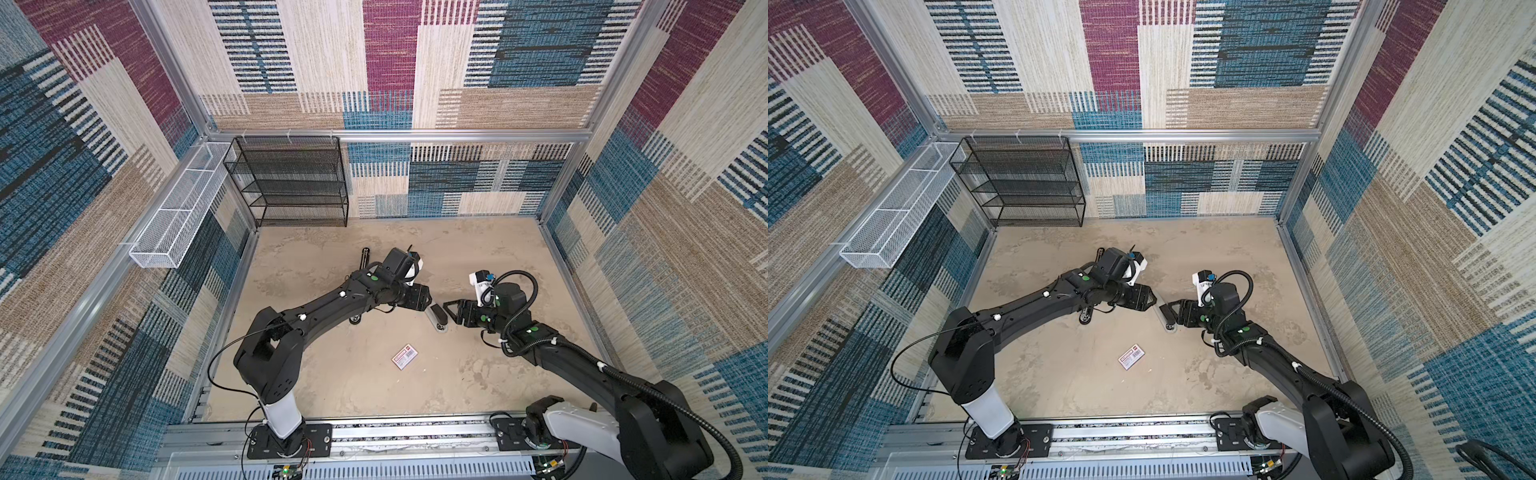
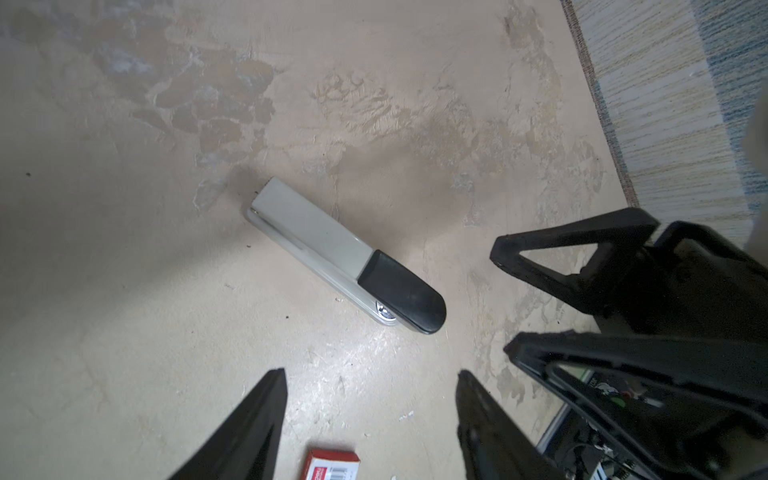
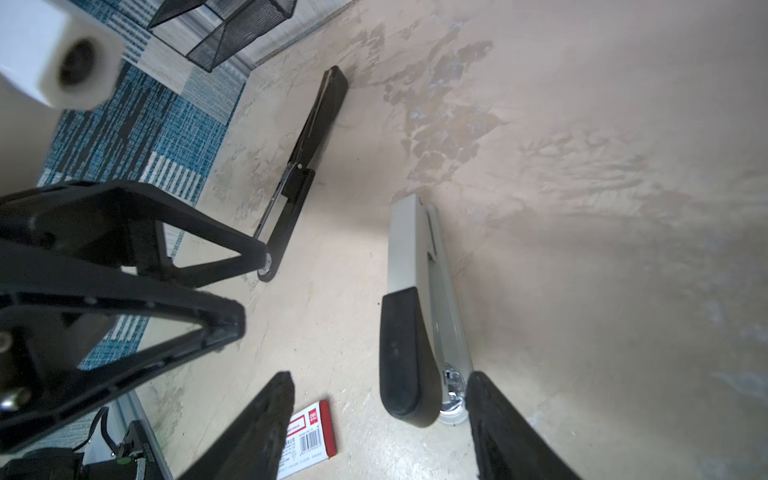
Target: Load the staples into the stapler
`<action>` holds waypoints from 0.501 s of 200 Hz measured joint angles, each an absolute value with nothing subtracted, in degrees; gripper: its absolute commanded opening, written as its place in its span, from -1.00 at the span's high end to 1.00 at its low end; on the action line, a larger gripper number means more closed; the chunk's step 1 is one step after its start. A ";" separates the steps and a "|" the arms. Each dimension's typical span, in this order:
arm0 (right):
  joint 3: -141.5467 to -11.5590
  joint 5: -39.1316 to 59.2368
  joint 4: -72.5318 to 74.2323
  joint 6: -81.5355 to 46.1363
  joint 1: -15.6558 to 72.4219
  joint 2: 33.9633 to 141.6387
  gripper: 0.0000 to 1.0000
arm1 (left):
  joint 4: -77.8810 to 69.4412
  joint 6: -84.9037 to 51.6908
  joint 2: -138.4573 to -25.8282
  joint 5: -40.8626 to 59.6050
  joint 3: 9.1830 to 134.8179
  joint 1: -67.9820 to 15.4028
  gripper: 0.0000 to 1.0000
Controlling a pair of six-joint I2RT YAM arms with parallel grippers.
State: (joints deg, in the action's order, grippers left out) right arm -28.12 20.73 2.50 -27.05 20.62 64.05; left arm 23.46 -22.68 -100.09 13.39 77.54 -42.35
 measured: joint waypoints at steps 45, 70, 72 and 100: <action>-21.15 18.94 0.64 -31.92 15.90 58.30 -0.49 | 26.65 -14.15 -103.11 12.36 82.11 -46.17 -0.38; -19.97 18.90 -0.43 -33.15 15.22 56.55 -0.49 | 28.80 -10.35 -105.58 12.19 85.54 -46.46 -0.38; -19.92 18.90 -0.47 -33.17 15.18 56.49 -0.49 | 29.08 -10.15 -105.86 12.21 85.91 -46.46 -0.38; -19.16 18.83 -1.15 -33.82 14.63 55.88 -0.49 | 33.32 -9.19 -109.75 12.10 91.50 -46.83 -0.37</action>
State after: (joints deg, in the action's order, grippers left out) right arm -19.16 18.83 -1.15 -33.82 14.63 55.88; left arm 33.32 -9.19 -109.75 12.10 91.50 -46.83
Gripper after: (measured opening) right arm 0.745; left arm 0.689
